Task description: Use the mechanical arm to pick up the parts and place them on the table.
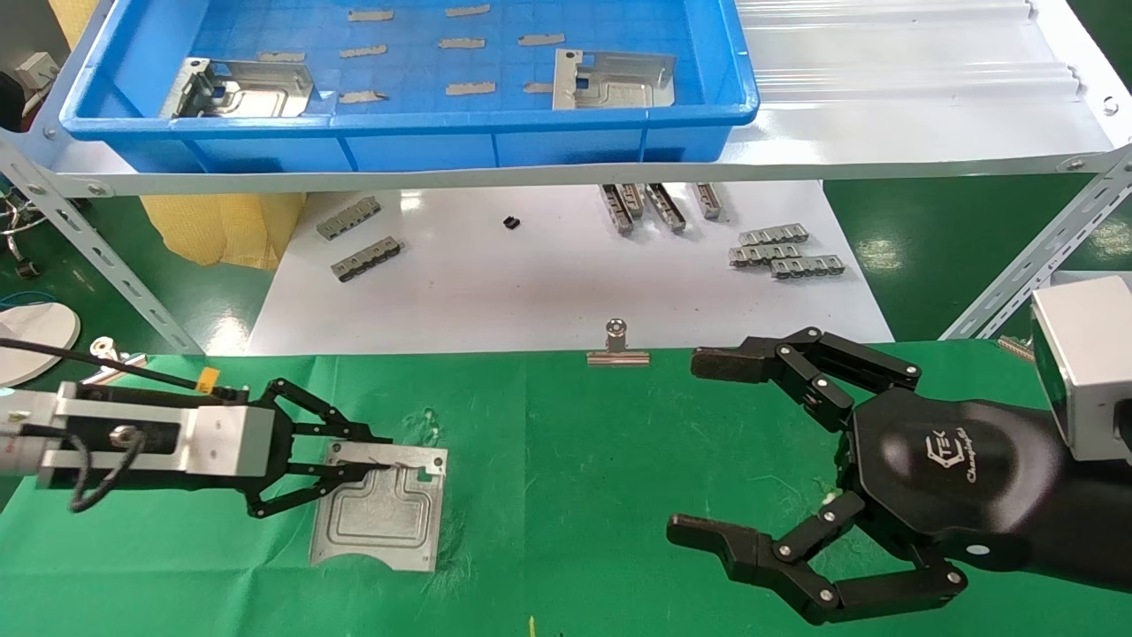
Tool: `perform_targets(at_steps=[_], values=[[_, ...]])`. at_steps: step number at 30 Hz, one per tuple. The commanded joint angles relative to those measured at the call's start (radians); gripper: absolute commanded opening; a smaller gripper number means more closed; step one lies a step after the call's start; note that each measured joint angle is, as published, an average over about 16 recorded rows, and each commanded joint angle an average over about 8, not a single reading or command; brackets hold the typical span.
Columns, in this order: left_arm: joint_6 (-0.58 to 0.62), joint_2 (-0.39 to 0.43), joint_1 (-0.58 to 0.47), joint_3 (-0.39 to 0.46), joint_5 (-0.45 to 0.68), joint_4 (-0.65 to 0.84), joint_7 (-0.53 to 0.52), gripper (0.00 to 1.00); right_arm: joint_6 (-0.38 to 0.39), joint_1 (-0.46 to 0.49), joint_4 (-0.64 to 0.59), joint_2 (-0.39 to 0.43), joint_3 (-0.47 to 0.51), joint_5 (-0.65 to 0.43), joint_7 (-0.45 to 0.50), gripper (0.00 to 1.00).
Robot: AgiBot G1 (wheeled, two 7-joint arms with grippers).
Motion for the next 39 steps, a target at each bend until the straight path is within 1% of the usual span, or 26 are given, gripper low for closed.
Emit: perform_targets(at_steps=[1,2,8,9,10,15,21,24,29,34,39], values=[[-0.021,0.024,0.006,0.021,0.034,0.047,0.043,0.04,0.0,0.0,0.0,0.0,0.0,0.0,0.0,1.0],[-0.029,0.034,0.006,0.022,0.037,0.068,0.056,0.15,0.0,0.0,0.0,0.0,0.0,0.0,0.0,1.0],[-0.073,0.075,0.001,0.014,0.031,0.171,0.12,0.9,0.0,0.0,0.0,0.0,0.0,0.0,0.0,1.0],[-0.077,0.079,0.0,0.013,0.03,0.184,0.129,0.98,0.0,0.0,0.0,0.0,0.0,0.0,0.0,1.0],[-0.079,0.083,-0.001,0.013,0.03,0.195,0.138,1.0,0.0,0.0,0.0,0.0,0.0,0.0,0.0,1.0],[-0.064,0.098,-0.007,0.017,0.036,0.231,0.184,1.0,0.0,0.0,0.0,0.0,0.0,0.0,0.0,1.0],[-0.011,0.098,-0.015,0.014,0.028,0.266,0.218,1.0,0.0,0.0,0.0,0.0,0.0,0.0,0.0,1.0],[0.028,0.092,-0.016,0.001,0.007,0.291,0.206,1.0,0.0,0.0,0.0,0.0,0.0,0.0,0.0,1.0],[0.076,0.079,0.008,-0.027,-0.042,0.324,0.156,1.0,0.0,0.0,0.0,0.0,0.0,0.0,0.0,1.0],[0.092,0.066,0.045,-0.055,-0.092,0.342,0.095,1.0,0.0,0.0,0.0,0.0,0.0,0.0,0.0,1.0],[0.096,0.062,0.055,-0.064,-0.108,0.347,0.086,1.0,0.0,0.0,0.0,0.0,0.0,0.0,0.0,1.0]])
